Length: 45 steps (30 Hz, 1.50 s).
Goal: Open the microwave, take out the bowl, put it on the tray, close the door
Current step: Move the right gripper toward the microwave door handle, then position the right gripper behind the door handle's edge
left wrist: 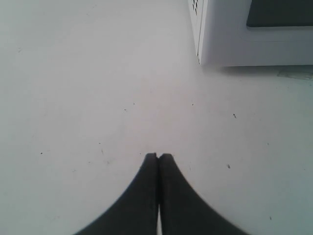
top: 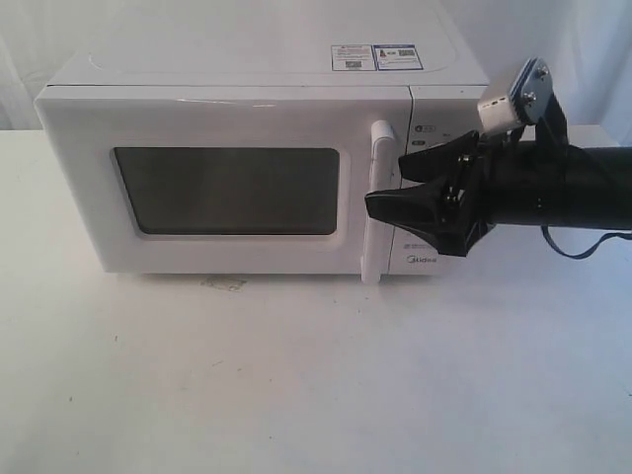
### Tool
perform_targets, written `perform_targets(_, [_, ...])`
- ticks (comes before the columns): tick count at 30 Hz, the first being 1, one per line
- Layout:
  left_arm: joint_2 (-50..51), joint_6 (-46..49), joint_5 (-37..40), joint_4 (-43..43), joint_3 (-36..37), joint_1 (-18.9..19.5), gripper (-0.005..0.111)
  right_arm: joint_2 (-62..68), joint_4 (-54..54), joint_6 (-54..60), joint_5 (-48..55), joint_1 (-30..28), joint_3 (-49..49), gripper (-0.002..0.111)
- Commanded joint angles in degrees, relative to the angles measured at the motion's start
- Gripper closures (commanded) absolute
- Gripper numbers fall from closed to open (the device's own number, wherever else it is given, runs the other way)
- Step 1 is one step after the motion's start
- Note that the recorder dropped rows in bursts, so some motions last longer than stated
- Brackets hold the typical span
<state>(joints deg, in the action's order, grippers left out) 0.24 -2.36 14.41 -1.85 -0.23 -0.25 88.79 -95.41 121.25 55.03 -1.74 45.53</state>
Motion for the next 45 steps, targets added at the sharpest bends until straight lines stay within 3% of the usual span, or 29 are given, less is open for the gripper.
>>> perform_targets(1, [-0.24,-0.27,0.15,-0.07,0.23,0.11,0.107,0.13,-1.89,1.59,0.58,0.16,0.74,0.040])
perform_targets(17, [-0.24,-0.27,0.15,-0.07,0.23,0.11,0.107,1.75,-3.02,1.59,1.10,0.66,1.99,0.040])
perform_targets(26, [-0.24,-0.27,0.15,-0.07,0.23,0.11,0.107,3.48,-4.54,1.59,-3.07,4.53,2.58,0.040])
perform_targets(45, [-0.24,-0.27,0.15,-0.07,0.23,0.11,0.107,6.26,-4.54,1.59,-2.91,4.65,5.41,0.053])
